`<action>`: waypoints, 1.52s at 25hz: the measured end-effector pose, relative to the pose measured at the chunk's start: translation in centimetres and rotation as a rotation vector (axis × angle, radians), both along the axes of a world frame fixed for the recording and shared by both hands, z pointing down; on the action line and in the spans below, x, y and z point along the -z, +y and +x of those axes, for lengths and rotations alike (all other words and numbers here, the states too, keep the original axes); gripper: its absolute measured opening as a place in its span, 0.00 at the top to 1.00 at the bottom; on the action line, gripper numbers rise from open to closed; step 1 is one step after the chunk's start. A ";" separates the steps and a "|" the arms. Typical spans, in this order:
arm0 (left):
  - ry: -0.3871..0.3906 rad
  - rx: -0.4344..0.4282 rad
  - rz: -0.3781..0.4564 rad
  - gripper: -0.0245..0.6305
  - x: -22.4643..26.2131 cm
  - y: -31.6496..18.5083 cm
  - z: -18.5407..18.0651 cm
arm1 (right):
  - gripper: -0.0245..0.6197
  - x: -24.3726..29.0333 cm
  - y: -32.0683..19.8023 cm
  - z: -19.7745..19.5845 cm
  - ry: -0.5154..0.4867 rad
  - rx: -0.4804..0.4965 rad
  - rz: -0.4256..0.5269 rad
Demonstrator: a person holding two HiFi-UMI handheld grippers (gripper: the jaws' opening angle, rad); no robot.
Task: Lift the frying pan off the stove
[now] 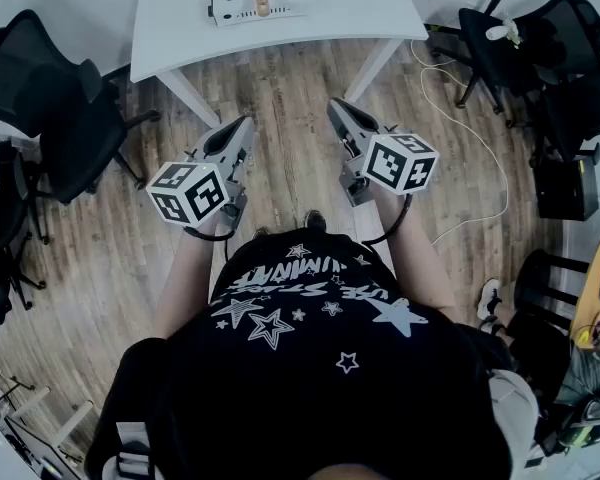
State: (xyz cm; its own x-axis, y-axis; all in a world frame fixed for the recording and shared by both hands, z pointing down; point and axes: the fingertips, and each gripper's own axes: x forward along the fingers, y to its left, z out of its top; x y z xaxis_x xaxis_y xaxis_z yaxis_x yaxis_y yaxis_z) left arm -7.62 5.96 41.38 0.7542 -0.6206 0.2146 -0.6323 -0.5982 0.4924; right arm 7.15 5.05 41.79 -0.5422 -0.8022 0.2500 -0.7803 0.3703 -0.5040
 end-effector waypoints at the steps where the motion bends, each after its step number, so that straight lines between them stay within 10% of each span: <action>1: 0.000 0.003 -0.001 0.95 0.0 0.0 -0.1 | 0.95 0.1 0.0 -0.1 0.008 0.004 0.002; 38: -0.002 0.200 -0.062 0.95 -1.7 1.4 6.9 | 0.95 -2.9 0.0 9.4 -0.015 0.120 -0.044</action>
State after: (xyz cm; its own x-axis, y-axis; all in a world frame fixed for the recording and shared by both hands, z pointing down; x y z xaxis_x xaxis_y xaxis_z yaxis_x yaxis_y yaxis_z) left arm -0.72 7.34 43.05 0.6165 -0.7438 0.2582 -0.7366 -0.4290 0.5228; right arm 16.54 5.04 44.69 -0.6379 -0.7196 0.2745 -0.7237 0.4382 -0.5331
